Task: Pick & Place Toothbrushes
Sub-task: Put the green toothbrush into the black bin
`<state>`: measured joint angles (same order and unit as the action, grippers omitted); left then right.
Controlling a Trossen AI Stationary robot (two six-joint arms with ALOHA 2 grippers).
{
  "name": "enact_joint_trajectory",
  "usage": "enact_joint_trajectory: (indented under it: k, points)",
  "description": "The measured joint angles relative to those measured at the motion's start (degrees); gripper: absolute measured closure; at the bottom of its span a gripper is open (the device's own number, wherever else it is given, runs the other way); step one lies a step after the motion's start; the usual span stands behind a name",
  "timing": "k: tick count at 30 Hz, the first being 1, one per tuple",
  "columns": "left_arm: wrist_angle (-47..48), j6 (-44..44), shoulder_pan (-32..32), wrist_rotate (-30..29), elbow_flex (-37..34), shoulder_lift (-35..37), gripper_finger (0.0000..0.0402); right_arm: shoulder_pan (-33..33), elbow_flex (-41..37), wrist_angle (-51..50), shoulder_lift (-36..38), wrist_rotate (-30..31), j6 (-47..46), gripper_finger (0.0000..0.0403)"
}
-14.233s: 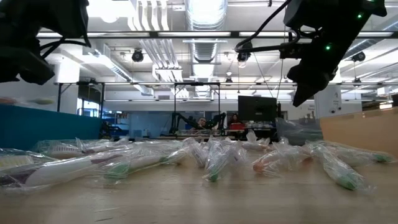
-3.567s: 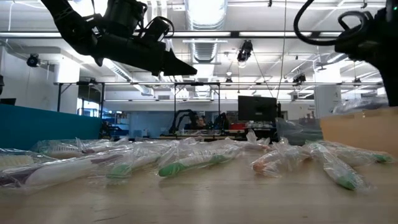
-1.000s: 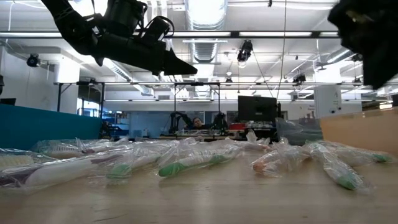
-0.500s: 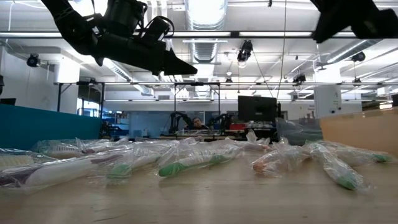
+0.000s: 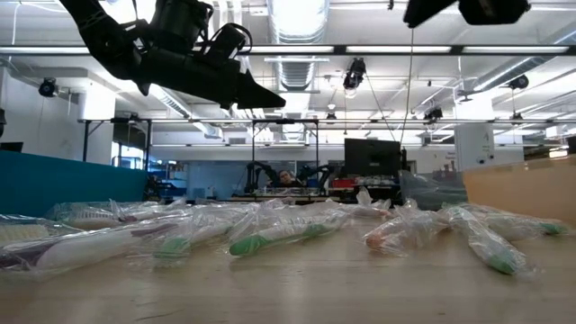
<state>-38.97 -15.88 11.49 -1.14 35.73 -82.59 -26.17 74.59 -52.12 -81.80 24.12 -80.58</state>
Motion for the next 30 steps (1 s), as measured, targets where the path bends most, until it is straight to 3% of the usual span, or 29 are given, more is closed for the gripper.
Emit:
enact_joint_trajectory:
  k: [8,19,30]
  points:
    - [0.1,0.7,0.0,0.0,0.0,0.0,0.0327,-0.1,6.4,-0.4,-7.2,-4.5,-0.7,0.0376]
    - [1.2,4.3,0.0,0.1,-0.4,0.0,0.0327,-0.5,8.6,-1.5,-15.2,-14.4,-11.2,0.0376]
    - [3.5,5.9,-0.1,2.8,-0.4,0.0,0.0327,-5.2,8.6,-2.1,-23.4,-13.6,-24.8,0.0376]
